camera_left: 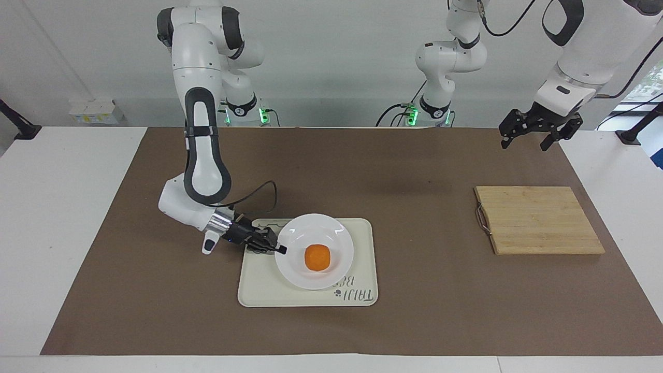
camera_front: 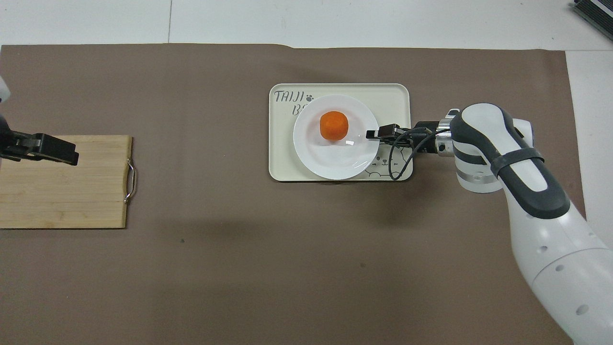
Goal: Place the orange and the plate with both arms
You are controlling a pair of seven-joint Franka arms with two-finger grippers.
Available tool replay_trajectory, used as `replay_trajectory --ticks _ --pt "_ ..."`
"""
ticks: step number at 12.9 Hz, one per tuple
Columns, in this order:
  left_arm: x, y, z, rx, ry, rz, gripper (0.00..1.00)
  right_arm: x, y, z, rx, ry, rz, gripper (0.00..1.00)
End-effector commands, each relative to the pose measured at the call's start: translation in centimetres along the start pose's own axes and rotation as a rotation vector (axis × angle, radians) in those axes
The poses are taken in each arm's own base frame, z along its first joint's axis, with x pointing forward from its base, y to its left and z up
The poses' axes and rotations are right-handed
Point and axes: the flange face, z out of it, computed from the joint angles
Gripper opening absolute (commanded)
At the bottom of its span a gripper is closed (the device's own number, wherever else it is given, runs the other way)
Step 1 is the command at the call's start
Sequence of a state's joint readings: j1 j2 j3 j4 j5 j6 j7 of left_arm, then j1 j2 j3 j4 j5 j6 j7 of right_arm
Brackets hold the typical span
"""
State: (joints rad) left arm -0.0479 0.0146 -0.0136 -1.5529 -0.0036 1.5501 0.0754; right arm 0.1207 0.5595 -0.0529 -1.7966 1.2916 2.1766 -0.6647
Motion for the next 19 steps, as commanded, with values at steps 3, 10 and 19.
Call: replay_trajectory --ticks 3,10,19 --pt "-0.4 -0.2 0.0 0.017 -0.009 0.008 1.0 0.2 -0.5 -1.1 -0.017 0.005 0.017 1.0" --pt "-0.4 -0.2 0.0 0.017 -0.009 0.008 1.0 1.4 -4.8 -5.2 -0.204 -0.046 -0.089 1.0" --pt "-0.4 -0.2 0.0 0.017 -0.009 0.008 1.0 2.0 -11.0 -15.0 -0.742 -0.05 -0.273 1.0"
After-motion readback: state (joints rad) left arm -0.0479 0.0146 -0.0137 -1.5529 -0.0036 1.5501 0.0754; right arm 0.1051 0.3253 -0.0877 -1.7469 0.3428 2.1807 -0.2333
